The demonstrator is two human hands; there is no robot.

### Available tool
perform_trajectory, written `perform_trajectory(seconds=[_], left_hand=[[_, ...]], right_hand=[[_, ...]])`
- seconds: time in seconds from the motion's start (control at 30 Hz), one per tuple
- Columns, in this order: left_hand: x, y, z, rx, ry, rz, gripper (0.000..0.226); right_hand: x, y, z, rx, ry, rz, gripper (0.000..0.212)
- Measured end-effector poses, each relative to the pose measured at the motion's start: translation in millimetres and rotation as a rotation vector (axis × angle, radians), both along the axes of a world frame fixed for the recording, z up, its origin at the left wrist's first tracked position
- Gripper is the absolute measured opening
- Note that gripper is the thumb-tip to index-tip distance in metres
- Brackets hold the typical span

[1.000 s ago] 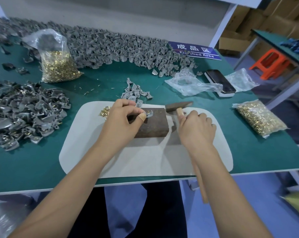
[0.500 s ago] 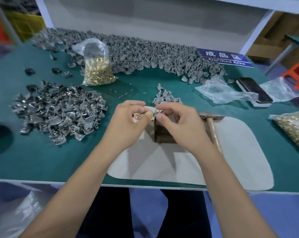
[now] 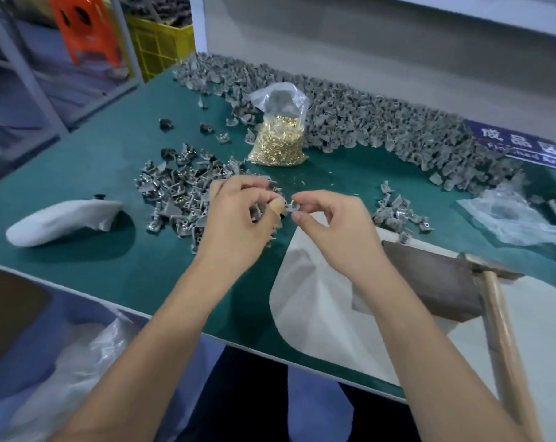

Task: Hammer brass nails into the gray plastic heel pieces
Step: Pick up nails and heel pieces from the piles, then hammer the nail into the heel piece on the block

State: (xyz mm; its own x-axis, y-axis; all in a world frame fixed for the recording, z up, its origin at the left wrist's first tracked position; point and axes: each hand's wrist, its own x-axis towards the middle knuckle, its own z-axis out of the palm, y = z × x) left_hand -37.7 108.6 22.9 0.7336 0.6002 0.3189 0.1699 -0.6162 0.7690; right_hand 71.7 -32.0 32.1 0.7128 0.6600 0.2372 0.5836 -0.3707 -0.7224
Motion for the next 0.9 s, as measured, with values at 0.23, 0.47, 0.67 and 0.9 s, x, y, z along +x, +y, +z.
perform_trajectory(seconds=[0.23, 0.47, 0.67, 0.9], left_hand=[[-9.1, 31.7, -8.1, 0.074, -0.009, 0.098, 0.014], [-18.2, 60.0, -17.8, 0.088, 0.062, 0.242, 0.015], [-20.8, 53.2, -16.3, 0.066, 0.007, 0.252, 0.034], [18.5, -37.7, -15.2, -0.155, -0.115, -0.172, 0.031]], right_hand=[[-2.7, 42.7, -1.9, -0.039, 0.039, 0.031, 0.024], [-12.6, 84.5, -7.8, -0.082, 0.056, 0.052, 0.021], [5.8, 50.0, -7.0, -0.057, 0.006, -0.025, 0.024], [49.2, -65.5, -3.9, -0.138, -0.047, -0.263, 0.014]])
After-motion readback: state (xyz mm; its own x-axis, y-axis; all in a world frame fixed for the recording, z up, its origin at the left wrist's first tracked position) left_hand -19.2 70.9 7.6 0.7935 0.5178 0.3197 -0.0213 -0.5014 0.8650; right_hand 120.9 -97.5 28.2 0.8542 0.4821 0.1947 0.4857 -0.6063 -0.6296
